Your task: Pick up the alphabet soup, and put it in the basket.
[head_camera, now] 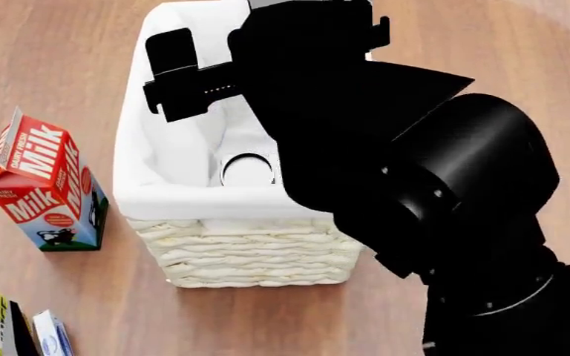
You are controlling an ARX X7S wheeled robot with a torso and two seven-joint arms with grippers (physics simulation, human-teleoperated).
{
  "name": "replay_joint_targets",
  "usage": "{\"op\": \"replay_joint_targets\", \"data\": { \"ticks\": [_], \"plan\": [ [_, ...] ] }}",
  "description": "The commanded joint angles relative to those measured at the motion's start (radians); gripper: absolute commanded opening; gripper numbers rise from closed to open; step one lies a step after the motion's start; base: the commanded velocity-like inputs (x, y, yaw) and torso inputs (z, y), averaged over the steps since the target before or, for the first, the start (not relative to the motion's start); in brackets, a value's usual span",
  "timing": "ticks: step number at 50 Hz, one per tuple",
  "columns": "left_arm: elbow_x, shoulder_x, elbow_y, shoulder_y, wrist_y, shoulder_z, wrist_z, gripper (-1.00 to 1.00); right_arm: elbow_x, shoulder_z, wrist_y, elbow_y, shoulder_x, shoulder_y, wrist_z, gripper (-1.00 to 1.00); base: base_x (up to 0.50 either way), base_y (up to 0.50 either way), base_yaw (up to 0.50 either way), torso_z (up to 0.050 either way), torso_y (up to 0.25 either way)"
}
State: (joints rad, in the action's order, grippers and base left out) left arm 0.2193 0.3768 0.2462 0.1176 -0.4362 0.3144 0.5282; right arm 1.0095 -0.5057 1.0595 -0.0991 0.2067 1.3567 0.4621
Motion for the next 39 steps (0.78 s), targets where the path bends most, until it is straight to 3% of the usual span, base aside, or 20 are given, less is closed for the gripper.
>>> {"op": "replay_joint_targets", "data": {
  "ticks": [1,9,19,25,29,36,39],
  "plan": [
    [0.001,0.002,-0.001,0.001,-0.002,-0.002,0.005,1.0,0.106,0.063,0.085,0.26,0.083,0.0,0.096,1.0,0.0,0.0,0.0,0.0,0.0],
    [0.001,0.004,-0.006,-0.001,-0.005,-0.002,0.006,1.0,0.15,0.104,0.095,0.502,0.176,-0.068,0.169,1.0,0.0,0.0,0.0,0.0,0.0],
    [0.002,0.01,0.004,0.015,-0.024,-0.018,0.019,1.0,0.113,0.203,-0.066,0.811,0.356,-0.378,0.139,1.0,0.0,0.0,0.0,0.0,0.0],
    [-0.002,0.011,0.007,0.021,-0.032,-0.022,0.025,1.0,-0.028,0.31,-0.264,0.968,0.483,-0.68,0.094,1.0,0.0,0.0,0.0,0.0,0.0],
    [-0.011,0.015,0.028,0.038,-0.041,-0.029,0.034,1.0,-0.192,0.415,-0.498,1.019,0.539,-1.003,0.016,1.0,0.0,0.0,0.0,0.0,0.0],
    [-0.018,0.019,0.051,0.056,-0.06,-0.041,0.046,1.0,-0.386,0.538,-0.873,0.88,0.463,-1.386,-0.13,1.0,0.0,0.0,0.0,0.0,0.0],
    [-0.021,0.021,0.06,0.064,-0.065,-0.046,0.051,1.0,-0.428,0.542,-0.955,0.809,0.429,-1.444,-0.173,1.0,0.0,0.0,0.0,0.0,0.0]
  ]
}}
